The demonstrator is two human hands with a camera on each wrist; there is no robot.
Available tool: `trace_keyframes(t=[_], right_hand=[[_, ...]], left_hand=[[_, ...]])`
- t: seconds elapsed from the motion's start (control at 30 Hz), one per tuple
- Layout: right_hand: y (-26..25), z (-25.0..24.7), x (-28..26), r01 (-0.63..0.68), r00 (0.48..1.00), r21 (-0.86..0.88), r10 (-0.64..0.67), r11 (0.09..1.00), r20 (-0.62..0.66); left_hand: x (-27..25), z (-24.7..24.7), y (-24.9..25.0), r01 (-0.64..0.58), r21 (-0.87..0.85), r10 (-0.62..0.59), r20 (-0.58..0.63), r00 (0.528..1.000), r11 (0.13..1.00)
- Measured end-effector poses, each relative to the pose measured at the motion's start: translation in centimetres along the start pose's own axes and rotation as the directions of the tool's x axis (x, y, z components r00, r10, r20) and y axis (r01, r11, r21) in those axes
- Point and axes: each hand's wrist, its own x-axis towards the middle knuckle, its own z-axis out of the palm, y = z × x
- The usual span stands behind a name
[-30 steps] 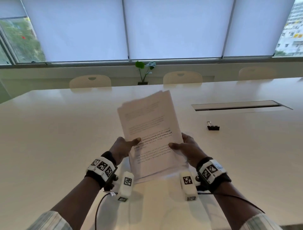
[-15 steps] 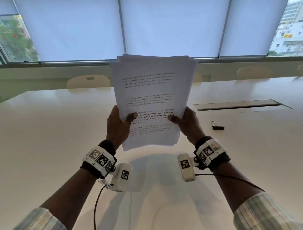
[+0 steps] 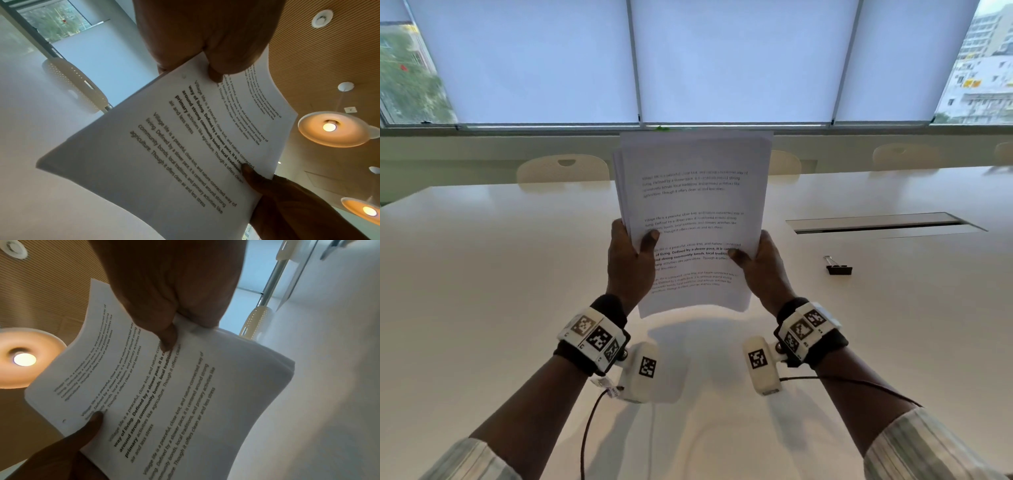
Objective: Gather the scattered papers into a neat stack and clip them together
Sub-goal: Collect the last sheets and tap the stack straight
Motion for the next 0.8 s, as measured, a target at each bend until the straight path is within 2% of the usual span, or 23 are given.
trace_keyframes(t=[0.1,0.2,0.3,0.4,0.53,0.7,0.8], right_hand=[[-0.2,-0.3,0.3,-0.009,0.998,0.07,0.005,0.998,0.058],[1.1,0.3,-0.8,-0.039,0.994,0.026,0.036,0.999,0.1],[1.5,1.0,-1.5,-0.034,0.996,0.016,0.033,0.999,0.079],[0.4,0.9,-0.6,0.005,0.997,0.013,-0.005,1.0,0.072],[-0.2,0.2,0.7,0.058,0.995,0.069,-0.063,0.996,0.082],[4.2,0.7,-2.3,-0.033,0.986,0.02,0.03,0.999,0.165],[4.8,0.7,-2.6,-0.045,0.984,0.05,0.036,0.998,0.176]], left_hand=[[0.6,-0.5,0.2,0.005,-0.045,-0.005,0.004,1.0,0.999],[-0.4,-0.5,-0.8,0.062,-0.018,-0.061,0.024,0.998,0.998],[-1.3,0.0,-1.5,0.098,0.017,-0.099,0.031,0.995,0.995],[-0.6,-0.2,-0.6,0.069,0.024,-0.069,-0.005,0.998,0.997],[0.4,-0.8,0.2,0.003,-0.047,-0.003,-0.005,1.0,0.999],[-2.9,0.1,-3.6,0.131,0.036,-0.134,0.069,0.989,0.991],[-2.8,0.5,-3.4,0.157,0.035,-0.159,0.044,0.986,0.987]])
